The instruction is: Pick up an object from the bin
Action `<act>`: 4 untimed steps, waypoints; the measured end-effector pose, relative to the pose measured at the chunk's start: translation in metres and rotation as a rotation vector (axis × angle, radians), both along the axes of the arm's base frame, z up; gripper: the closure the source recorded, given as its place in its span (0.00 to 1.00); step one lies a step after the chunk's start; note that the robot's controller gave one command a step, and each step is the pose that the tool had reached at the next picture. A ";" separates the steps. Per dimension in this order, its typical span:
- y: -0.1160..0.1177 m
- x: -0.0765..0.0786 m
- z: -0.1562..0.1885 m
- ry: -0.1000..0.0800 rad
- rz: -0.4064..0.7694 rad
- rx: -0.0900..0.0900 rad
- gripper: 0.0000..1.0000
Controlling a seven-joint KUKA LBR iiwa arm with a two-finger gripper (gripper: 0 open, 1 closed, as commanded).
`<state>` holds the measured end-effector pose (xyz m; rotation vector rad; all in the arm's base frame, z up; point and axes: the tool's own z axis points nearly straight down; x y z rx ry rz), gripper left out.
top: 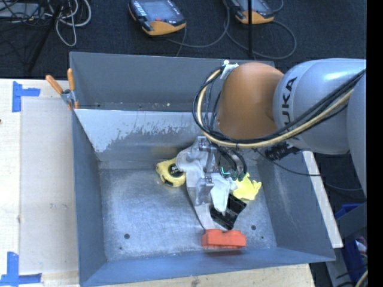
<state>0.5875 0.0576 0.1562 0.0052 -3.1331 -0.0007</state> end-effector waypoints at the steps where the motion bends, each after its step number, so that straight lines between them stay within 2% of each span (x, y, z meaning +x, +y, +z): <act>1: 0.000 0.002 0.004 -0.007 -0.001 0.000 0.00; 2: 0.000 0.010 -0.046 -0.017 0.016 0.000 0.00; 3: -0.005 0.014 -0.063 -0.018 0.016 -0.001 0.00; 4: 0.002 0.015 -0.055 -0.014 -0.030 0.001 0.00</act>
Offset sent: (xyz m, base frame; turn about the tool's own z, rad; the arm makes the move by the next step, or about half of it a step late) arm 0.0120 -0.0015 -0.0862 -0.0289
